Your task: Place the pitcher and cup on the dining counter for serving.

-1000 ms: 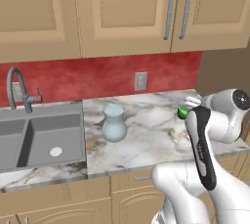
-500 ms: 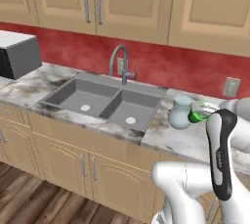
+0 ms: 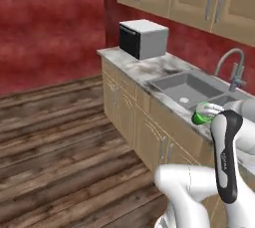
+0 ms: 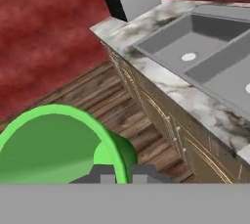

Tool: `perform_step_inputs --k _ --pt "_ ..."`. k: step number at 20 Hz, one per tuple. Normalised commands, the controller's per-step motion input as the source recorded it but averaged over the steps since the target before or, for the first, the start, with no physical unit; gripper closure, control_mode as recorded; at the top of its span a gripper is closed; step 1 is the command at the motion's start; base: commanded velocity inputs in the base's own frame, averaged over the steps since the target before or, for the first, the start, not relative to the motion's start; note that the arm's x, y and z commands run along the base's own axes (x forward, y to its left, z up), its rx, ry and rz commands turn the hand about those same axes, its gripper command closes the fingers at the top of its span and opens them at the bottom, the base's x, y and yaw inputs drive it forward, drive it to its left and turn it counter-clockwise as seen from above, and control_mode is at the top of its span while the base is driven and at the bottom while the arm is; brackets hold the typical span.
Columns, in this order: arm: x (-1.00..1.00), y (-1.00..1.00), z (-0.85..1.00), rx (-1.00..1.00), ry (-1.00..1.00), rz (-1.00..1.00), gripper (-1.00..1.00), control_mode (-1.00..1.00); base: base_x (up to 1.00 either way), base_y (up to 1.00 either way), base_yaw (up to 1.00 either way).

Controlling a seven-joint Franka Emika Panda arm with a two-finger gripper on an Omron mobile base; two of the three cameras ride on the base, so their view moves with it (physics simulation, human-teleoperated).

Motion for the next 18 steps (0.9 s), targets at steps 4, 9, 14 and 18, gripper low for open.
perform_step_inputs --k 4,9,14,18 --pt "0.00 0.00 0.00 0.00 0.00 0.00 1.00 1.00 -0.01 0.44 0.98" --pt "0.00 0.00 0.00 0.00 0.00 0.00 1.00 1.00 0.04 0.24 0.95" --pt "0.00 0.00 0.00 0.00 0.00 0.00 1.00 1.00 0.66 -0.12 0.75" --pt "0.00 0.00 0.00 0.00 0.00 0.00 1.00 1.00 0.93 -0.38 0.46"
